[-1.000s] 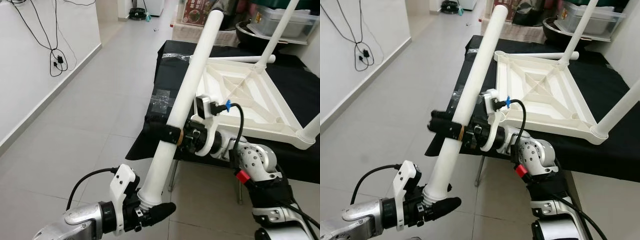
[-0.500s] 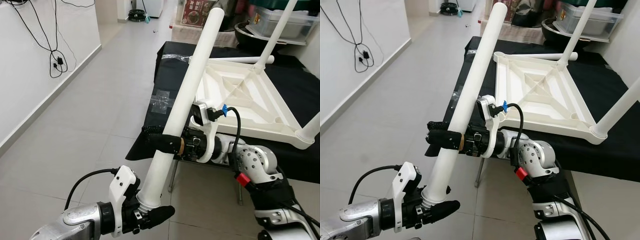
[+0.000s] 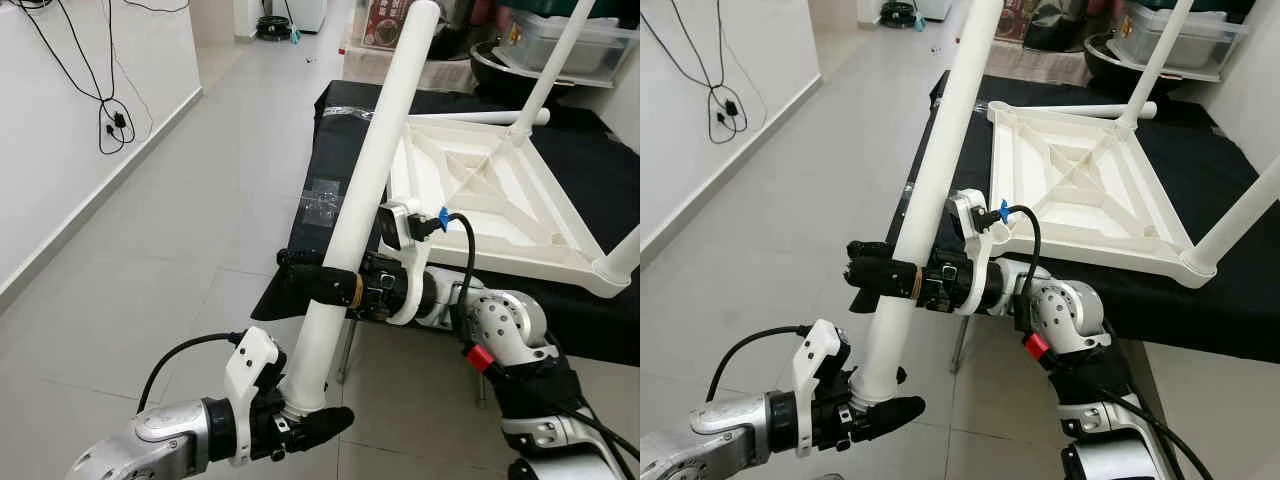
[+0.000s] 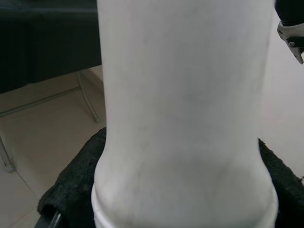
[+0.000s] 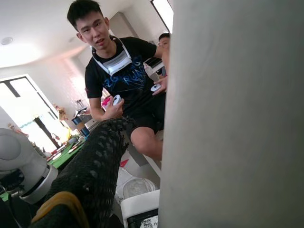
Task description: Building children table
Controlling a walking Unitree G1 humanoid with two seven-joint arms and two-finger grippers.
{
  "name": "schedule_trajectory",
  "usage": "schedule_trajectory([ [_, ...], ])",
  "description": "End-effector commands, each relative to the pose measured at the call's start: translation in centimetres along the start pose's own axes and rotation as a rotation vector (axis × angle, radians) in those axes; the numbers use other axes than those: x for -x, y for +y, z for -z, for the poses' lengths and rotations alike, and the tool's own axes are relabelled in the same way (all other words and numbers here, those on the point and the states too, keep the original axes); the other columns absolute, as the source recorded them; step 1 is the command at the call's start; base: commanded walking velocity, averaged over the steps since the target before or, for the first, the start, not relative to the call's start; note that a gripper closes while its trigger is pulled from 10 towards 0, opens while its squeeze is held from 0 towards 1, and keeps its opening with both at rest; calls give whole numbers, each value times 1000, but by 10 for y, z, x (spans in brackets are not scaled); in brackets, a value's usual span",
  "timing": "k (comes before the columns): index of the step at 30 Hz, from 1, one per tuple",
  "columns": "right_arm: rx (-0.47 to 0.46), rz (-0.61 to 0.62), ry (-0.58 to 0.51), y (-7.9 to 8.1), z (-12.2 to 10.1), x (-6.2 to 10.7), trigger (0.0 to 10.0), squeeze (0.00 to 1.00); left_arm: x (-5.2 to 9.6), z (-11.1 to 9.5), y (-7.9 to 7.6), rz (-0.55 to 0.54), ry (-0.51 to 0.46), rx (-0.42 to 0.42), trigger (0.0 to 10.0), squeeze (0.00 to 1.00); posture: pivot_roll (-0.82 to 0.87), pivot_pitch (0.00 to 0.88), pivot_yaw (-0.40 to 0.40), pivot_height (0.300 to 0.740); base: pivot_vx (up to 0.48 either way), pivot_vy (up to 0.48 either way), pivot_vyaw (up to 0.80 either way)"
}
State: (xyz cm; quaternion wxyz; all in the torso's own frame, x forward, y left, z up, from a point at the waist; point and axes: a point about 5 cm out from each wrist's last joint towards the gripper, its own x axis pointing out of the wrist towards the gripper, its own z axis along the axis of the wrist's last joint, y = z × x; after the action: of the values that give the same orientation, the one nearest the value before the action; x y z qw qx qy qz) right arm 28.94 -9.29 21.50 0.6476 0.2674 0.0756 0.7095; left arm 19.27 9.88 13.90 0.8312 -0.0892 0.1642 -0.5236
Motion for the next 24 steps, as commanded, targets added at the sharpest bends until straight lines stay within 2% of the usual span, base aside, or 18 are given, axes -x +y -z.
schedule_trajectory([
  [1,41,-26,-12,4,-8,-4,10000,0,-3,4,1,-11,16,13,10000,0,107,67,-77,740,0,0,0],
  [5,39,-34,-14,5,-7,-5,9686,0,-3,4,1,-9,12,16,10000,0,107,67,-78,740,0,0,0],
  [6,38,-39,-14,5,-7,-5,2863,0,-4,4,1,-8,12,16,10000,0,107,67,-78,740,0,0,0],
  [8,37,-42,-15,5,-7,-5,2863,0,-4,4,1,-7,12,16,10000,0,107,67,-78,740,0,0,0],
  [9,38,-45,-16,5,-7,-6,0,0,-4,4,1,-8,10,20,10000,0,107,66,-78,740,0,0,0],
  [24,42,-68,-4,8,-6,-5,0,0,-3,8,4,-25,38,46,10000,0,106,60,-78,740,0,0,0],
])
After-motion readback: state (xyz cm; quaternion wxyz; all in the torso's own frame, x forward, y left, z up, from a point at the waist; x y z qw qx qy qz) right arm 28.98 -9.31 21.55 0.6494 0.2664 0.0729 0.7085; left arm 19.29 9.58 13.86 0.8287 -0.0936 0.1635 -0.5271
